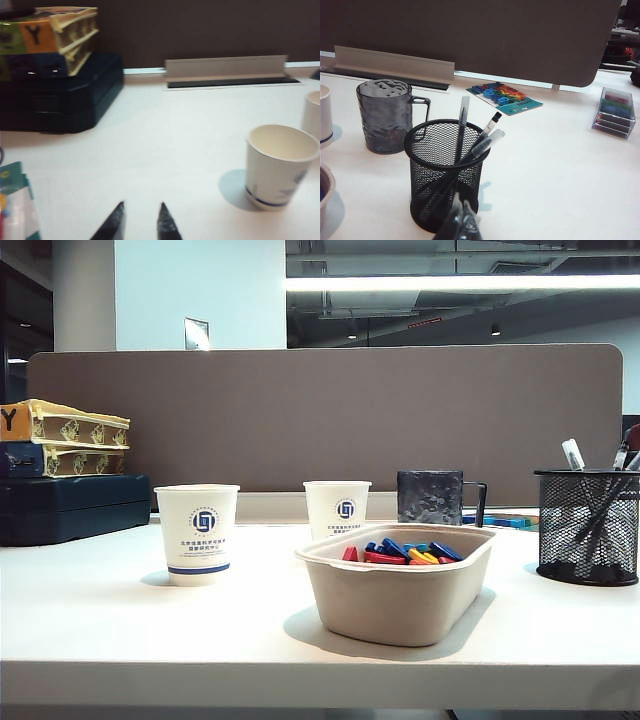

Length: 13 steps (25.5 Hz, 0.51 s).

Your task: Pick up one pen and put it in the pen container.

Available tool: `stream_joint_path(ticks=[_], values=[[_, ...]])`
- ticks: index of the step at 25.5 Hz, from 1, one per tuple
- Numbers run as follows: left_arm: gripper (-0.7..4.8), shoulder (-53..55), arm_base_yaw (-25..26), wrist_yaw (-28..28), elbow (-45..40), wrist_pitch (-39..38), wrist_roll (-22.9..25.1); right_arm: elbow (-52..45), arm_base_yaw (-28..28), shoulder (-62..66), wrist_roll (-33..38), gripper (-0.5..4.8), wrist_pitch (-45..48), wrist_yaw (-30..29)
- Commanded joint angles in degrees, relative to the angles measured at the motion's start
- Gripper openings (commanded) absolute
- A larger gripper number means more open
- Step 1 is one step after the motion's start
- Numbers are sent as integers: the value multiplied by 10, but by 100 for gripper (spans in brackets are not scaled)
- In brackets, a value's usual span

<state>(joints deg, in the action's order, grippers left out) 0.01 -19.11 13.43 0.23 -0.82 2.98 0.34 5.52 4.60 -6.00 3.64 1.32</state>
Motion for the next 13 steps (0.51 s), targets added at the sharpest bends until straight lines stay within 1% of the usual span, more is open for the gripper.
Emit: stream_joint_path(ticks=[1,6,8,11,13], values=[[81,1,0,-21,2,-10,0,-3,-1,0,0,-1,9,0],[81,1,10,-27,2,-11,-1,-3,-1,-1,0,-1,9,0],[80,1,36,-63,2,-11,-2,-3,-1,-1,0,-1,9,0],[80,1,87,-148,2,-7,-1,-3,-1,-1,0,-1,9,0],[80,1,113,-178,2,-3,0,-3,-1,-1,0,-1,9,0]])
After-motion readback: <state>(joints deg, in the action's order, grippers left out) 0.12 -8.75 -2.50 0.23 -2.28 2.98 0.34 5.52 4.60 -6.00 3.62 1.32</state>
